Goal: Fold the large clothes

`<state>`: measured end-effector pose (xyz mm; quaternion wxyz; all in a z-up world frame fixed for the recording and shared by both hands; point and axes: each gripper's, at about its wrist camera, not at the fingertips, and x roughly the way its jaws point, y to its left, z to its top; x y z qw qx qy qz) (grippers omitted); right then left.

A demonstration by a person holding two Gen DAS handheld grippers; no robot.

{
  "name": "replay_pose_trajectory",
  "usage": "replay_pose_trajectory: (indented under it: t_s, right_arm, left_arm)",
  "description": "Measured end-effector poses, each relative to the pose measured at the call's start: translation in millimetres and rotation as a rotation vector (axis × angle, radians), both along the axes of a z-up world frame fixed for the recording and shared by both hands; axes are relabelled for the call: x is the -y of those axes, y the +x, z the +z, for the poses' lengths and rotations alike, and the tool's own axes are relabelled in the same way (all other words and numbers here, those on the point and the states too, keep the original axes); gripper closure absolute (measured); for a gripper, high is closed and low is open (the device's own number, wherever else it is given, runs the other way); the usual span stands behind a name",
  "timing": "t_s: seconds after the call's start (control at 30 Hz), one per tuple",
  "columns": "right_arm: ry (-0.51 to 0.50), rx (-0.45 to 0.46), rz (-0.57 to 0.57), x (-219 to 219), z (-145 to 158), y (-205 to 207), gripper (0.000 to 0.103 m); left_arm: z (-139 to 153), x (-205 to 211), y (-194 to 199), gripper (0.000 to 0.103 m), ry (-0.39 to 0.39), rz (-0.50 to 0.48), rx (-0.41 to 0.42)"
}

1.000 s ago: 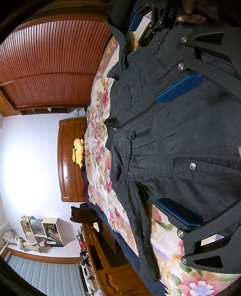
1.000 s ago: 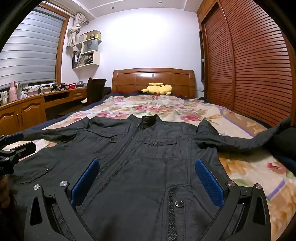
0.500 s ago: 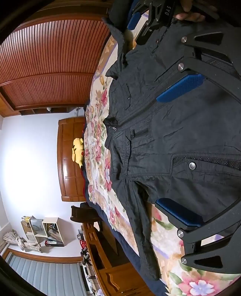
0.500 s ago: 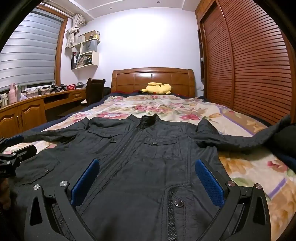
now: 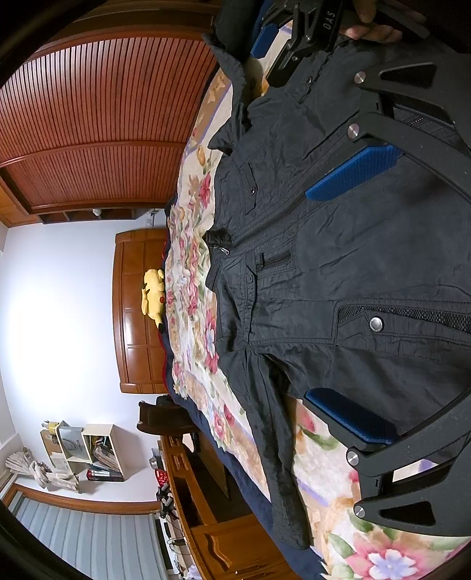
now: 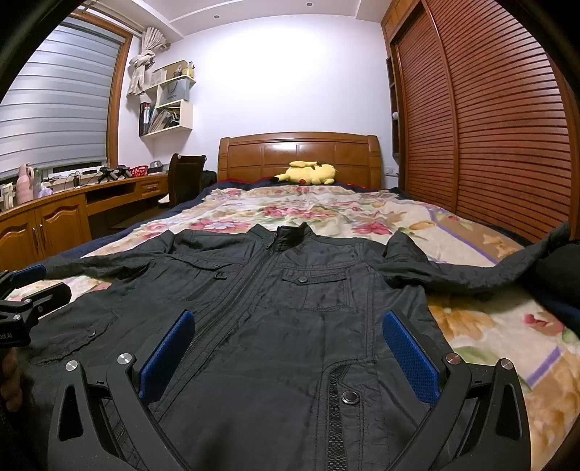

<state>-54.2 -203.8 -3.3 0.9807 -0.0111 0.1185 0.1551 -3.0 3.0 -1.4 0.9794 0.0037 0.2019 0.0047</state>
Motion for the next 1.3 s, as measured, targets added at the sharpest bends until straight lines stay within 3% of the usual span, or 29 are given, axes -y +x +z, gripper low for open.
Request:
replay_pose_trajectory:
  t_s: [1.3]
  right_arm:
    - [0.007,-0.001,0.001,0.3,1.4,-2.4,0.0]
  left_arm:
    - [-0.6,0.3,-0.3,0.0,-0.004,0.002,0.002]
